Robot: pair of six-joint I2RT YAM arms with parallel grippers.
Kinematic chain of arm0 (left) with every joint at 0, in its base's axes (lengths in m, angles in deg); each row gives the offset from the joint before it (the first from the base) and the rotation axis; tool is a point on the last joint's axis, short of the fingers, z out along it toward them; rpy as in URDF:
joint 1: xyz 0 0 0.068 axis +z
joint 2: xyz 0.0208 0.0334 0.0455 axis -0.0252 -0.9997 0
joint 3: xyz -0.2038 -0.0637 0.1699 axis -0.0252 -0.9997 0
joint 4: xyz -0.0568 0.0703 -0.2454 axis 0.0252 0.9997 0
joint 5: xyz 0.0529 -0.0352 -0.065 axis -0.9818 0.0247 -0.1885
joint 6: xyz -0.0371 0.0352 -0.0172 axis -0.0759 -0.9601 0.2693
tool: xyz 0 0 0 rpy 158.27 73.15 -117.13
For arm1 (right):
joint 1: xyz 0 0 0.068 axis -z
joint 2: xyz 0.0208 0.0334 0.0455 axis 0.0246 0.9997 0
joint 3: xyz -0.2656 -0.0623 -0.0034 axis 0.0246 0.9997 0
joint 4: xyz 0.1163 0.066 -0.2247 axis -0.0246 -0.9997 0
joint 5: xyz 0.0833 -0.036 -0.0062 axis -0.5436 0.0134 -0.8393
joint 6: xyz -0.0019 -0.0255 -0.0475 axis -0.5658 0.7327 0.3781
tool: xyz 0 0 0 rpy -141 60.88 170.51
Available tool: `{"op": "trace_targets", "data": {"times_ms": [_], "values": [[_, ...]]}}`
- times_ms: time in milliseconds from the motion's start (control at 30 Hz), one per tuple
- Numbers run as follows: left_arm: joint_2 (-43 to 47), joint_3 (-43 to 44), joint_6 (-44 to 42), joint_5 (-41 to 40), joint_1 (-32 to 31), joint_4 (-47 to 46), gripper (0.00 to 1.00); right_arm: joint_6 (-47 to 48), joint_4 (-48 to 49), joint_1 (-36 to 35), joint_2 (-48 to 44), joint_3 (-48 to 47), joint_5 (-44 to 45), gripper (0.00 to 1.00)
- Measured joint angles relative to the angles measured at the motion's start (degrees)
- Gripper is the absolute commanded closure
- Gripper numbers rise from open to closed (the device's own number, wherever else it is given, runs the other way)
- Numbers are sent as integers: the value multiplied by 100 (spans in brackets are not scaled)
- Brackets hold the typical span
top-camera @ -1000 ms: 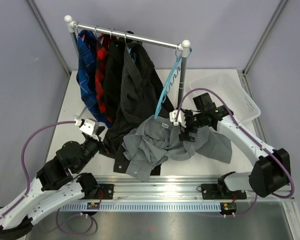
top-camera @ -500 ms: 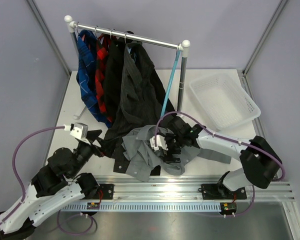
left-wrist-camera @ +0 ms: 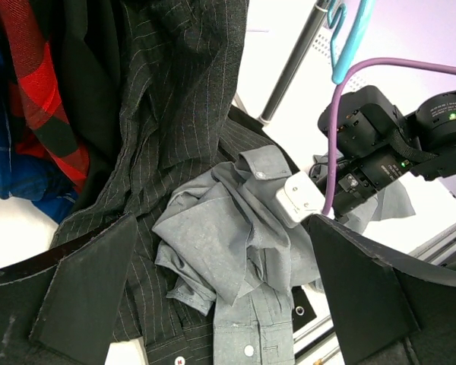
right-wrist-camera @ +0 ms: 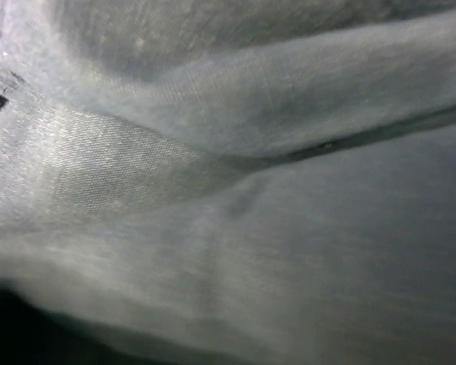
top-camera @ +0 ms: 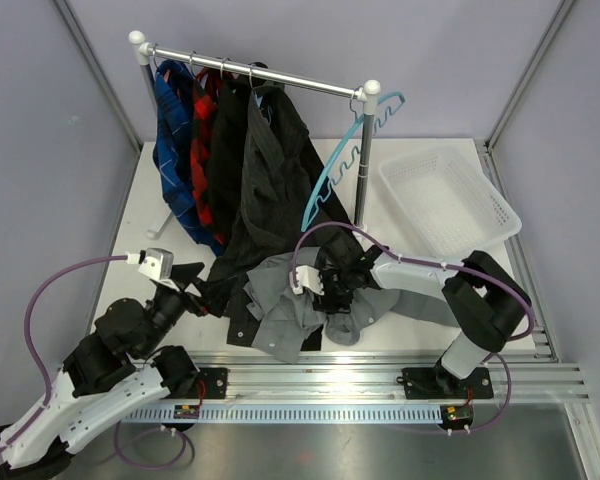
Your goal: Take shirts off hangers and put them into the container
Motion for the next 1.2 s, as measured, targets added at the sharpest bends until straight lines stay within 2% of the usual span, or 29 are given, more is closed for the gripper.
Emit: {"op": "trace_targets", "data": {"times_ms": [33,167,333,400,667,800,967,1133,1200], "values": [[4,0,9,-2,0,0,1,4,-33,0,-9,0,-2,52],[11,-11,31,-2,0,9,1,76,-304,-7,-186,2,31,78],[11,-11,28,-2,0,7,1,166,-944,-7,-903,4,92,85],[9,-11,26,-2,0,9,1,170,-1217,-7,-1250,4,90,100],[-111,-7,-28,-2,0,0,1,-81,-2179,22,-2245,-234,79,100],[-146,26,-37,-2,0,4,1,-306,-2769,490,-2627,-723,-114,100],[-146,111,-76,-4,0,7,1,-533,-3552,1779,-3021,-2085,-459,100],[-160,188,-140,-2,0,0,1,-990,-3825,2288,-3217,-3617,-264,100],[-197,254,-168,0,0,-2,1,-1316,-3797,2406,-3185,-4280,103,100]]}}
